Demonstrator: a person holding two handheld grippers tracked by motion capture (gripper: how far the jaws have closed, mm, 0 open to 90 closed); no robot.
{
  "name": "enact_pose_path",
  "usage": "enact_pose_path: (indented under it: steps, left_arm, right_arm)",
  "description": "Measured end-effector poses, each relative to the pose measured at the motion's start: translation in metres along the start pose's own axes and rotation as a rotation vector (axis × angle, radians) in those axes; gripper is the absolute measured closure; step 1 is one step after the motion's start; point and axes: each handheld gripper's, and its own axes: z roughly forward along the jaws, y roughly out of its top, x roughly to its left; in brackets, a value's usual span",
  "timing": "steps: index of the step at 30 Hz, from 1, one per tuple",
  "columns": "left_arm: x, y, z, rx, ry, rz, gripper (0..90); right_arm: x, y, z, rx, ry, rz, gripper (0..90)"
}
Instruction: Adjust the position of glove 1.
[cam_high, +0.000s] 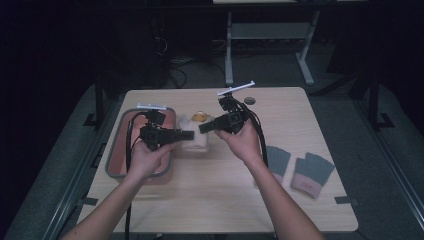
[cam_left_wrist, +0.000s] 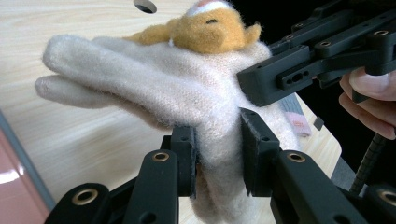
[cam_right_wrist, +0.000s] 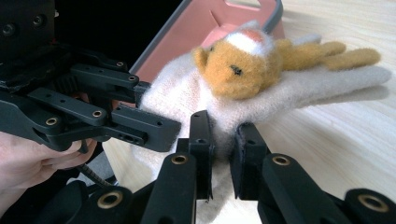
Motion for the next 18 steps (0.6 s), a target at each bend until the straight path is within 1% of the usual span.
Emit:
enact_pose_path:
  steps: [2, 4, 5, 7, 9, 11, 12, 15, 18]
  left_arm:
    - [0.001, 0.002, -0.004, -0.003, 0.003, 0.0, 69.9]
    - [0.002, 0.005, -0.008, -0.007, 0.002, 0.0, 69.9]
    - [0.004, 0.006, -0.011, -0.008, -0.001, -0.001, 69.9]
    - [0.005, 0.007, -0.015, -0.012, -0.003, -0.001, 69.9]
    - [0.006, 0.009, -0.02, -0.017, 0.001, -0.001, 69.9]
    - [0.006, 0.011, -0.025, -0.025, 0.005, -0.003, 69.9]
    - [0.007, 0.012, -0.027, -0.024, 0.006, 0.004, 69.9]
    - [0.008, 0.014, -0.033, -0.036, 0.012, -0.004, 69.8]
    - [0.011, 0.015, -0.039, -0.039, 0.014, 0.0, 69.8]
  right_arm:
    - [0.002, 0.004, 0.001, -0.001, 0.005, 0.007, 80.2]
    - [0.004, 0.007, 0.002, -0.009, 0.011, -0.002, 80.2]
    - [0.005, 0.009, 0.002, -0.005, 0.014, 0.006, 80.2]
    - [0.007, 0.012, 0.003, -0.012, 0.02, -0.01, 80.2]
    - [0.012, 0.016, 0.004, -0.008, 0.023, -0.004, 80.2]
    - [0.015, 0.019, 0.005, -0.016, 0.025, -0.02, 80.2]
    - [0.017, 0.021, 0.005, -0.016, 0.027, -0.021, 80.1]
    - [0.022, 0.027, 0.007, -0.019, 0.029, -0.031, 80.2]
    - [0.026, 0.032, 0.01, -0.019, 0.034, -0.035, 80.2]
